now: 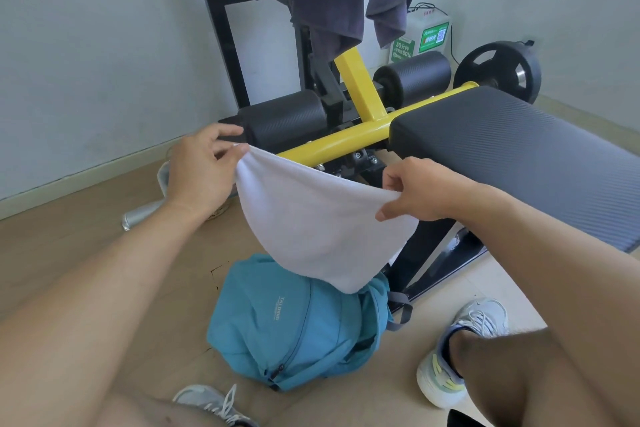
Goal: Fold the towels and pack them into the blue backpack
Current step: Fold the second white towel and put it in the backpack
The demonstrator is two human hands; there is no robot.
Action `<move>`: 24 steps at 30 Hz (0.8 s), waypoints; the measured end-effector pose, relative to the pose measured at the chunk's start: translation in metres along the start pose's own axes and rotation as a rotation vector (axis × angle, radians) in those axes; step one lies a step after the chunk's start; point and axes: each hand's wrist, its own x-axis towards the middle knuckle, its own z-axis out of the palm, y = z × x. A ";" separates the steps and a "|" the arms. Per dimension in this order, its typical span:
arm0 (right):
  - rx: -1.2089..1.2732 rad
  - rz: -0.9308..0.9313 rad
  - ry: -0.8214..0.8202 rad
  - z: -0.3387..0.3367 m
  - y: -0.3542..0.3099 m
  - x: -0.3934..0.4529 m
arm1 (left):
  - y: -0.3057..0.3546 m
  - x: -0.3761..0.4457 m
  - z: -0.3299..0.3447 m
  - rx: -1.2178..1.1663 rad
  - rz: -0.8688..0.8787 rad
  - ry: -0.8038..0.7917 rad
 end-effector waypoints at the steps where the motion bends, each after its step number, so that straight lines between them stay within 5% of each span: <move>1: 0.026 0.033 0.051 -0.002 0.002 0.002 | -0.002 0.000 -0.001 0.019 -0.014 -0.036; 7: 0.270 0.175 0.354 -0.013 0.006 0.003 | -0.014 0.000 -0.003 0.146 -0.049 -0.232; 12: 0.456 0.201 0.442 -0.011 0.011 0.002 | -0.009 0.002 0.005 -0.058 -0.216 -0.200; 15: 0.494 0.181 0.349 -0.012 0.009 -0.001 | 0.000 0.000 0.009 -0.463 -0.429 -0.206; 19: 0.683 0.134 -0.056 -0.015 0.002 -0.010 | 0.004 0.000 0.007 -0.521 -0.498 -0.216; 24: 0.629 0.273 0.221 -0.013 -0.005 -0.006 | 0.002 -0.005 0.011 -0.164 -0.309 -0.144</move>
